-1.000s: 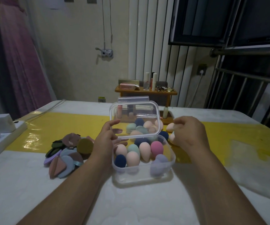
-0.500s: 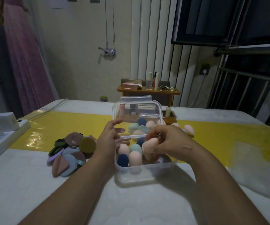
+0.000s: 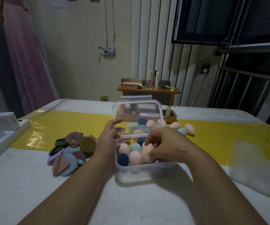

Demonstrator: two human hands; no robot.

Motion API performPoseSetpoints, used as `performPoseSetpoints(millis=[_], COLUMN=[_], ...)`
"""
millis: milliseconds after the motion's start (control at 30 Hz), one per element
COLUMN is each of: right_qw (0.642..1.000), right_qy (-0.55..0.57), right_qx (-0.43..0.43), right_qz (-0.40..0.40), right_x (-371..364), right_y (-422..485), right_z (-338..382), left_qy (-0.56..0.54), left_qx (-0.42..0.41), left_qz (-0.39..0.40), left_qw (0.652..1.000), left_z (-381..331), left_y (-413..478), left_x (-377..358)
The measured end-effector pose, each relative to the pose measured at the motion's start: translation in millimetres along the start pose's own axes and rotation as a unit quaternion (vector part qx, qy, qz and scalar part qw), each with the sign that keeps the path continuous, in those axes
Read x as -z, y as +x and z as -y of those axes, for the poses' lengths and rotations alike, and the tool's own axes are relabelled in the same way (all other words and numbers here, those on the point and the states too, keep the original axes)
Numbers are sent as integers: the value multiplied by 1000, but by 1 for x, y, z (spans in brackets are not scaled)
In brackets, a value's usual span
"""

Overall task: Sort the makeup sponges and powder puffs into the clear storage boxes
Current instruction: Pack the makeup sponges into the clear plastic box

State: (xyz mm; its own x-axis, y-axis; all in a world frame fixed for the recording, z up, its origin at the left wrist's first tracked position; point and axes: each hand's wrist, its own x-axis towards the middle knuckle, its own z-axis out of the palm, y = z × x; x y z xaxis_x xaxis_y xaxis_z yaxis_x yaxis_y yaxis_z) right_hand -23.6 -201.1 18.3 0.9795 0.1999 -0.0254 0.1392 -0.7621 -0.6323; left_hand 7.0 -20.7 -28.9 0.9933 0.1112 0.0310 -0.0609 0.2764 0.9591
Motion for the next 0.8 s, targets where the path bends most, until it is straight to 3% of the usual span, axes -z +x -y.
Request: performPoseSetpoints(millis=[433, 633, 800], right_qw=[983, 979, 990], right_qy=[-180, -202, -138], right_qx=[12, 16, 27], right_qz=[24, 27, 24], right_x=[-11, -12, -10], right_y=[3, 5, 2], right_z=[3, 9, 4], left_qy=[12, 18, 17], left_qx=[-1, 1, 3], left_qz=[2, -2, 1], left_qw=[1000, 1000, 1000], left_z=[-1, 0, 0], left_y=[-1, -1, -2], left_x=[1, 1, 1])
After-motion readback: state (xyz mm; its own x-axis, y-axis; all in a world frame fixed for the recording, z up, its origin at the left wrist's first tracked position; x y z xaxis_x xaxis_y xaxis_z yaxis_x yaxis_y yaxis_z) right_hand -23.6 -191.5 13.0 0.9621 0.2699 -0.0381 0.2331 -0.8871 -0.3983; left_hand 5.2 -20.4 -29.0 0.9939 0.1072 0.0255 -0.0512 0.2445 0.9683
